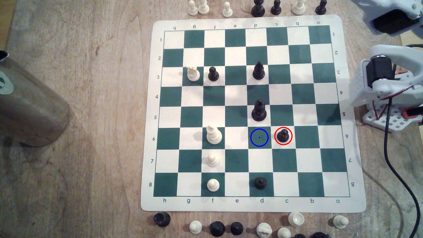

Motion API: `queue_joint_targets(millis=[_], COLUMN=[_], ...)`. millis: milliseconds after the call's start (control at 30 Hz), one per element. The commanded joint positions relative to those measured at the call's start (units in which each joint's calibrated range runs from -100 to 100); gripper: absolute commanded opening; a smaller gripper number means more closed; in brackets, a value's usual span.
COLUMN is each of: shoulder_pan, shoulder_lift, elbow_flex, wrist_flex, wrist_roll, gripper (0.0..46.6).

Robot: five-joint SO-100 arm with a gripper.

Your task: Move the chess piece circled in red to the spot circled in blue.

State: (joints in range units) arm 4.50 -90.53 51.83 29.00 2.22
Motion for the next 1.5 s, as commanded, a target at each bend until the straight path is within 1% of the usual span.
queue_joint_targets(millis=[0,67,133,233,267,300,433,467,533,567,600,633,733,767,900,1033,1133,1233,1333,1467], shoulder_pan=[1.88,0.62,0.55,-0.08,-0.47,-1.25,-2.82,-3.44,-4.15,-4.93,-6.41,-9.23,-13.45,-14.63,-14.47,-15.49,-19.01,-22.45,-22.92,-23.15], shoulder_lift=[0.29,1.23,2.42,3.94,3.01,2.33,4.03,6.92,8.78,9.63,10.48,11.92,14.64,16.76,22.20,24.74,24.49,20.58,21.52,23.13], elbow_flex=[-7.32,-8.68,-9.85,-10.22,-8.40,-7.32,-5.32,-6.68,-6.59,-6.50,-6.50,-6.50,-6.50,-6.50,-6.86,-6.23,-3.60,5.38,10.55,12.54], wrist_flex=[16.94,22.27,25.71,35.53,38.73,38.73,41.02,44.46,46.18,47.33,48.39,50.19,52.24,52.32,50.11,48.31,48.72,44.21,40.86,38.81], wrist_roll=[0.05,0.05,0.05,0.05,-1.71,-2.25,-2.30,-2.30,-2.30,-2.30,-2.74,-3.61,-5.96,-7.52,-9.91,-10.35,-10.31,-10.06,-9.91,-9.82], gripper=[0.2,0.2,0.6,0.7,6.6,7.8,9.5,10.9,15.5,16.2,17.1,18.0,18.4,18.4,18.2,17.4,18.0,19.7,19.5,19.3])
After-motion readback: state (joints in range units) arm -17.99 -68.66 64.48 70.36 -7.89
